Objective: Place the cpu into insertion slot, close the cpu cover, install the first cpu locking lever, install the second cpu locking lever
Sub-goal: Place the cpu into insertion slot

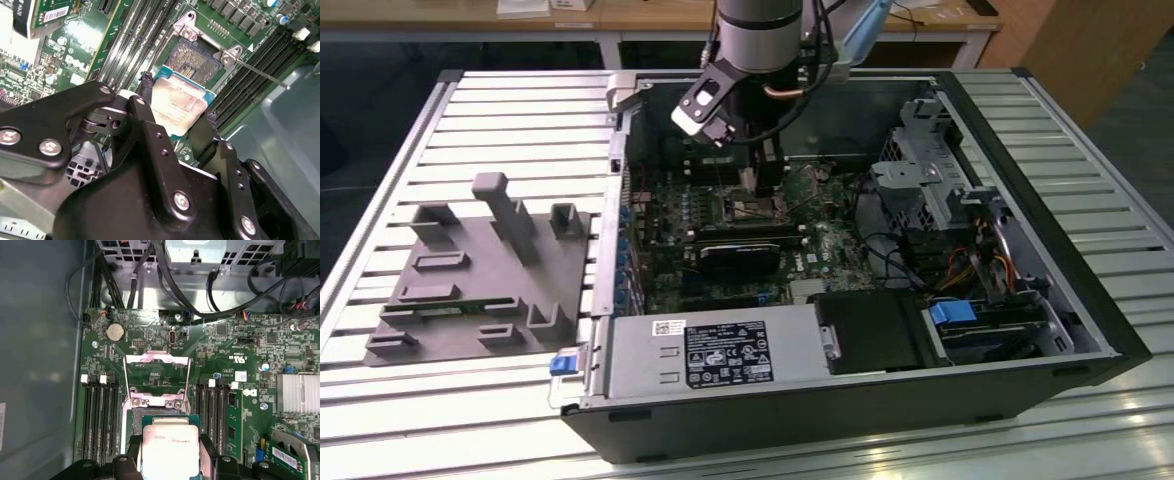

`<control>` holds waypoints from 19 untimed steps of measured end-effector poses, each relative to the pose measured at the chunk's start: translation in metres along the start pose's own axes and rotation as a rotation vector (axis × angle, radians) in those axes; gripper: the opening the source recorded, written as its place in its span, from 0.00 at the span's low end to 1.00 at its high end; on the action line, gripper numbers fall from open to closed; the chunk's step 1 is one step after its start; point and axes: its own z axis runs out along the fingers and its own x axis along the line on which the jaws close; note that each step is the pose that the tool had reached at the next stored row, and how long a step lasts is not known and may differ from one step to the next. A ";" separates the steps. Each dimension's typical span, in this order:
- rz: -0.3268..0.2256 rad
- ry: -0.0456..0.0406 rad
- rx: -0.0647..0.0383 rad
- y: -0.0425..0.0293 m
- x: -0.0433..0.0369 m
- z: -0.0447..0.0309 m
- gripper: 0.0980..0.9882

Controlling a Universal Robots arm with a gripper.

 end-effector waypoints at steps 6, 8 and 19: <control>-0.009 0.0020 0.000 -0.0019 -0.0002 0.0096 0.49; -0.009 0.0020 0.000 -0.0022 -0.0003 0.0119 0.49; -0.009 0.0020 0.000 -0.0042 0.0005 0.0225 0.49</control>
